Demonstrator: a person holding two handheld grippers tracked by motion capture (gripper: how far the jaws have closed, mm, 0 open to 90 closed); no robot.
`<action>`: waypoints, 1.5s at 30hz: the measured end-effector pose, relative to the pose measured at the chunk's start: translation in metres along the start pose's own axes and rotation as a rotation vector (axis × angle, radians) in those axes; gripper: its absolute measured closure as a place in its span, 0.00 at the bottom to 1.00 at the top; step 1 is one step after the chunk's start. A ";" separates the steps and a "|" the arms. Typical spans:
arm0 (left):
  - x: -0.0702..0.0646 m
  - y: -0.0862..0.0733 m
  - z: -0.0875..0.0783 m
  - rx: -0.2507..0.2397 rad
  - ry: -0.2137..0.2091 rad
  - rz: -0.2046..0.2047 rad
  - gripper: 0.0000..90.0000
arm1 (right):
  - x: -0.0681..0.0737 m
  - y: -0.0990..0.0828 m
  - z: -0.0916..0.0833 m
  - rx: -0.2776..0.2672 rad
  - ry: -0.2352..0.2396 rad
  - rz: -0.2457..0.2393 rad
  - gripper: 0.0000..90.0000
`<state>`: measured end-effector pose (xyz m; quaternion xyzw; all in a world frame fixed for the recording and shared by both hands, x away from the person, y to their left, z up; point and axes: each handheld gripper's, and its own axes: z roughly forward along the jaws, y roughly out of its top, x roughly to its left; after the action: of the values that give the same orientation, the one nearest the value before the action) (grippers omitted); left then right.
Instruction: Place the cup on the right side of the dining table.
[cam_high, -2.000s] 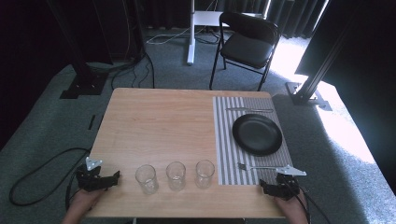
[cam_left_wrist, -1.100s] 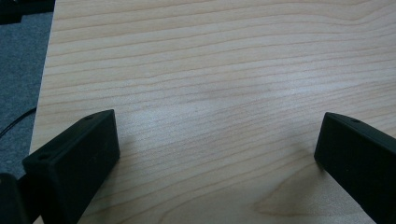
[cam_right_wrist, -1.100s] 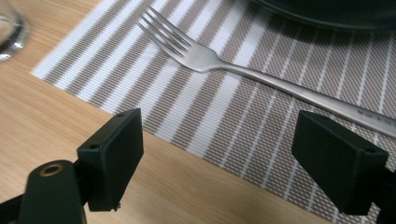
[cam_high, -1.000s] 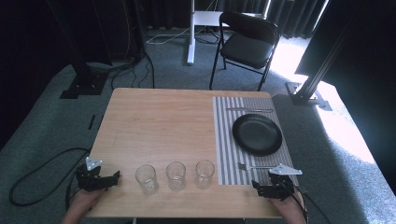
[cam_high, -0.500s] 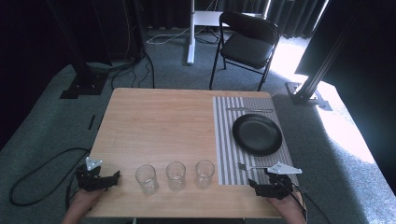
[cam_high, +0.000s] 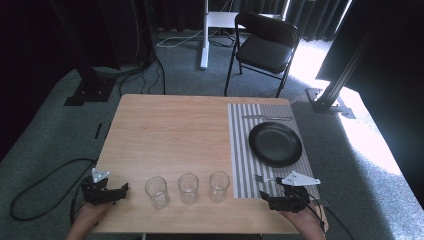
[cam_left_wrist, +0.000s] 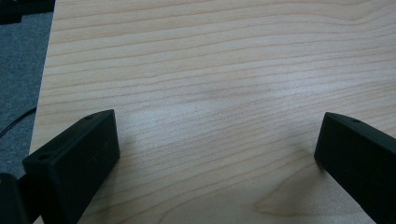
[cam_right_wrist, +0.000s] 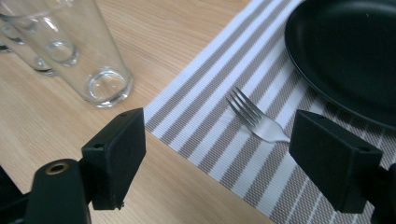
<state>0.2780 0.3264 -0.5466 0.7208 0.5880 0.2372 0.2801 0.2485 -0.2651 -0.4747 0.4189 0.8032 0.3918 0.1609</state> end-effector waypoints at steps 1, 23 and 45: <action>0.000 0.000 0.000 0.000 0.000 0.000 0.00 | 0.003 0.003 0.000 -0.006 0.014 -0.009 0.20; 0.000 0.000 0.000 0.000 0.000 -0.001 0.00 | 0.028 0.035 0.001 -0.041 0.129 -0.101 0.20; 0.000 0.000 0.000 0.000 0.000 -0.001 0.00 | 0.052 0.062 0.018 -0.044 0.223 -0.178 0.20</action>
<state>0.2780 0.3264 -0.5466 0.7205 0.5884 0.2370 0.2803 0.2621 -0.1938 -0.4354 0.2963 0.8413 0.4375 0.1139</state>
